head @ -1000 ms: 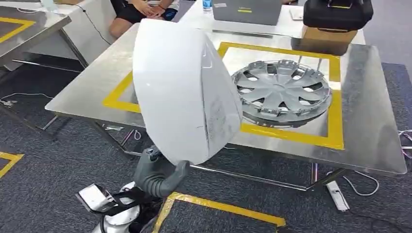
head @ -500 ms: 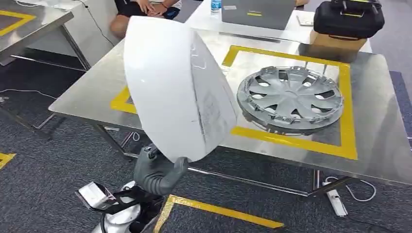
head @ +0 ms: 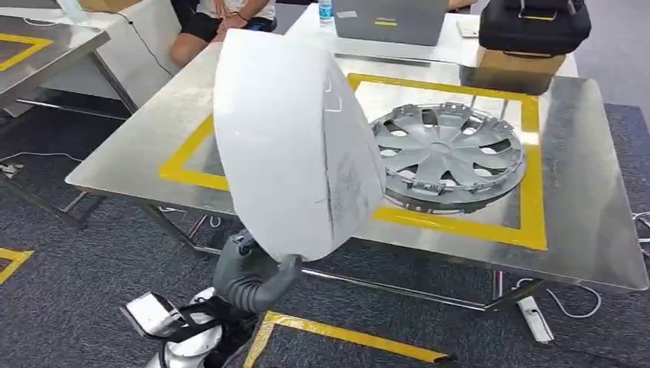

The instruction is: Take the parts from the cabinet and place them on the table.

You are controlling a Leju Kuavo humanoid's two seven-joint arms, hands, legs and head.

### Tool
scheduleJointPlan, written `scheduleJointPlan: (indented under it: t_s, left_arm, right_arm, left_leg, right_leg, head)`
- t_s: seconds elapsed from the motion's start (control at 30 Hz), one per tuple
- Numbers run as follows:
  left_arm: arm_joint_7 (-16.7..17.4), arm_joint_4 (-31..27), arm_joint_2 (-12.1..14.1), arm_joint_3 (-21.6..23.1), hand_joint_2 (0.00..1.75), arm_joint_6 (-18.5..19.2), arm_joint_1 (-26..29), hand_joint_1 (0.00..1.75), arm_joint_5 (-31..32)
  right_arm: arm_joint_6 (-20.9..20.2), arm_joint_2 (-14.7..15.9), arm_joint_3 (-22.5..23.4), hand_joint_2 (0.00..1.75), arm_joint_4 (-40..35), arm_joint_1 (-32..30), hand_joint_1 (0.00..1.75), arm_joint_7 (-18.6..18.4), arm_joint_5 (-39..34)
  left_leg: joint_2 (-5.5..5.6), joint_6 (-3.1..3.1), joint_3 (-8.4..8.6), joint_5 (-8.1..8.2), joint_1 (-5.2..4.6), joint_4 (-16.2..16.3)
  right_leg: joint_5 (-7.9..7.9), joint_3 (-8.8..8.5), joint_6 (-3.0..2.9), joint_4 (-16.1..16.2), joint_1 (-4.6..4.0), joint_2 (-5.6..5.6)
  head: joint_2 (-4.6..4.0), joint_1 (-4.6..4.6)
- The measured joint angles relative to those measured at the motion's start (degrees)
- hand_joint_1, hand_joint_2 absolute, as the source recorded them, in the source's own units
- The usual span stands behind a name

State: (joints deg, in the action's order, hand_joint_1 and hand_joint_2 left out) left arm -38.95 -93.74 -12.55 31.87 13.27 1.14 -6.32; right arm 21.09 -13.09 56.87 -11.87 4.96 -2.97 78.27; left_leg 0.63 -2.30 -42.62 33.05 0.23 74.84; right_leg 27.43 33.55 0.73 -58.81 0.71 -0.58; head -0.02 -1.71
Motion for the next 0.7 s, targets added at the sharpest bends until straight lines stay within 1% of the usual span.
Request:
scheduleJointPlan:
  t_s: [0.03,0.07,0.1,0.13,0.17,0.2,0.23,0.27,0.3,0.33,0.37,0.4,0.43,0.47,0.5,0.53,0.57,0.6,0.63,0.67,0.7]
  left_arm:
    - [0.0,0.0,0.02,0.04,1.75,0.22,0.08,1.75,0.02]
    - [0.0,0.0,0.02,0.04,1.75,0.28,0.13,1.75,0.09]
    - [0.0,0.0,0.02,0.04,1.75,0.26,0.15,1.75,0.06]
    - [0.0,0.0,0.02,0.04,1.75,-0.13,0.13,1.75,-0.05]
    - [0.0,0.02,0.04,0.02,1.75,-0.7,0.11,1.75,-0.15]
    - [0.0,0.18,0.02,-0.02,1.75,-1.35,0.02,1.75,-0.57]
    - [0.0,0.3,-0.02,-0.07,1.75,-1.6,-0.05,1.75,-0.83]
    - [0.0,0.44,-0.07,-0.11,1.75,-1.71,0.05,1.75,-1.03]
    - [0.0,0.59,-0.07,-0.24,1.75,-1.75,0.08,1.75,-1.27]
    - [0.0,0.63,-0.11,-0.37,1.75,-1.75,0.06,1.75,-1.33]
    - [0.0,0.66,-0.26,-0.44,1.75,-1.75,0.01,1.75,-1.36]
    - [0.0,0.68,-0.28,-0.44,1.75,-1.73,-0.16,1.75,-1.33]
    - [0.0,0.7,-0.28,-0.42,1.75,-1.73,-0.18,1.75,-1.33]
    - [0.0,0.79,-0.28,-0.42,1.75,-1.75,-0.15,1.75,-1.33]
    - [0.0,0.92,-0.28,-0.42,1.75,-1.88,-0.13,1.75,-1.33]
    - [0.0,1.03,-0.28,-0.42,1.75,-1.95,-0.12,1.75,-1.36]
    - [0.0,1.09,-0.28,-0.42,1.75,-2.03,-0.12,1.75,-1.42]
    - [0.0,1.11,-0.28,-0.42,1.75,-2.1,-0.12,1.75,-1.44]
    - [0.0,1.11,-0.28,-0.42,1.75,-2.1,-0.13,1.75,-1.47]
    - [0.0,1.11,-0.28,-0.39,1.75,-2.1,-0.14,1.75,-1.49]
    - [0.0,1.11,-0.28,-0.42,1.75,-2.1,-0.17,1.75,-1.53]
  right_arm:
    - [-0.02,0.0,0.0,1.75,-0.02,-0.09,0.0,0.02,0.09]
    - [-0.02,0.0,0.0,1.75,0.0,-0.12,0.0,0.04,0.13]
    - [-0.04,0.0,0.0,1.75,0.0,-0.1,0.0,0.07,0.13]
    - [-0.02,0.0,0.0,1.75,0.0,-0.03,0.0,0.05,0.07]
    - [0.0,0.0,0.0,1.75,0.0,-0.04,0.0,0.04,0.0]
    - [0.09,0.04,0.0,1.75,-0.02,0.06,0.0,-0.04,-0.15]
    - [0.13,0.04,0.0,1.75,-0.02,0.05,0.0,-0.11,-0.26]
    - [0.13,0.04,0.02,1.75,0.0,-0.05,0.0,-0.11,-0.31]
    - [0.13,0.04,0.0,1.75,0.0,-0.11,0.0,-0.15,-0.31]
    - [0.13,0.04,0.02,1.75,0.0,-0.05,0.0,-0.2,-0.31]
    - [0.13,0.04,0.0,1.75,0.0,-0.05,0.0,-0.26,-0.33]
    - [0.13,0.04,0.0,1.75,0.0,0.04,0.0,-0.28,-0.31]
    - [0.13,0.04,0.0,1.75,0.0,0.06,0.0,-0.31,-0.31]
    - [0.13,0.04,0.0,1.75,0.0,0.03,0.0,-0.31,-0.31]
    - [0.13,0.04,0.0,1.75,0.0,-0.03,0.0,-0.31,-0.33]
    - [0.13,0.04,0.02,1.75,0.0,-0.12,0.0,-0.31,-0.37]
    - [0.11,0.04,0.02,1.75,0.0,-0.13,0.0,-0.28,-0.42]
    - [0.11,0.04,0.02,1.75,0.0,-0.08,0.0,-0.24,-0.44]
    - [0.13,0.04,0.02,1.75,-0.02,-0.02,0.0,-0.22,-0.44]
    - [0.13,0.04,0.0,1.75,0.0,-0.01,0.0,-0.2,-0.44]
    - [0.13,0.04,0.0,1.75,0.0,0.05,0.0,-0.24,-0.5]
  left_leg:
    - [0.0,0.01,-0.55,-0.72,0.02,0.63]
    - [-0.02,0.09,0.15,-2.54,0.05,-0.99]
    - [-0.03,0.23,2.12,-4.9,0.08,-4.69]
    - [-0.06,0.34,4.58,-7.48,0.13,-9.47]
    - [-0.22,0.37,6.54,-9.57,0.2,-13.65]
    - [-0.2,0.39,7.21,-8.83,0.15,-15.25]
    - [-0.16,1.03,7.41,-7.97,0.19,-16.15]
    - [-0.02,1.23,7.09,-8.02,0.09,-16.05]
    - [0.07,1.61,7.06,-7.91,-0.04,-16.05]
    - [0.05,1.99,7.3,-7.95,0.23,-16.35]
    - [0.02,2.32,7.54,-7.84,0.35,-16.43]
    - [-0.04,2.65,7.66,-7.66,0.36,-16.43]
    - [-0.06,2.85,7.7,-7.56,0.3,-16.42]
    - [-0.07,3.07,7.74,-7.41,0.23,-16.42]
    - [-0.04,3.19,7.82,-7.31,0.17,-16.41]
    - [0.04,3.27,7.98,-7.21,0.13,-16.41]
    - [0.1,3.22,8.26,-7.04,0.13,-16.41]
    - [0.16,3.17,8.64,-6.83,0.14,-16.41]
    - [0.18,2.97,9.1,-6.6,0.17,-16.41]
    - [0.18,2.71,9.5,-6.29,0.18,-16.41]
    - [0.18,2.39,9.44,-6.08,-0.23,-16.28]
  right_leg:
    - [0.24,-0.26,0.03,0.0,0.0,0.0]
    - [0.27,-0.65,0.17,-0.01,0.02,0.04]
    - [-0.12,-1.15,0.6,-0.09,0.06,0.16]
    - [0.1,-1.69,0.76,-0.1,0.15,-0.01]
    - [0.37,-1.82,1.19,-0.09,0.09,-0.12]
    - [0.68,-1.67,1.61,-0.59,-0.39,-0.25]
    - [0.58,-1.12,1.82,-0.56,-0.41,-0.21]
    - [0.45,-1.14,2.11,-0.21,-0.37,-0.13]
    - [0.44,-1.34,2.34,0.07,-0.26,-0.03]
    - [0.72,-1.44,2.71,0.04,-0.22,-0.07]
    - [1.43,-1.01,2.99,-0.77,-0.19,0.03]
    - [2.83,0.24,3.12,-3.38,-0.2,0.11]
    - [4.68,2.44,3.24,-7.68,-0.16,0.12]
    - [6.65,5.15,3.34,-12.78,-0.17,0.11]
    - [7.83,7.61,3.41,-17.04,-0.2,0.1]
    - [7.38,8.7,3.39,-18.32,-0.19,0.11]
    - [5.54,8.39,3.35,-16.86,-0.2,0.1]
    - [2.9,6.92,3.24,-13.28,-0.18,0.12]
    - [0.0,4.65,3.07,-8.22,-0.17,0.13]
    - [-2.51,2.16,2.98,-2.76,-0.15,0.18]
    - [-1.48,1.14,2.89,-1.38,-0.37,0.15]
  head:
    - [0.0,0.09]
    - [0.0,0.02]
    - [0.0,0.07]
    - [0.0,0.04]
    - [0.0,0.02]
    - [0.0,-0.24]
    - [0.0,-0.14]
    - [0.0,0.11]
    - [0.0,0.11]
    - [0.0,0.11]
    - [0.0,0.13]
    - [0.0,0.53]
    - [0.0,0.74]
    - [0.0,0.7]
    - [0.0,0.77]
    - [0.0,0.72]
    - [0.0,0.74]
    - [0.0,0.77]
    - [0.0,0.74]
    - [0.0,0.79]
    - [0.0,0.74]
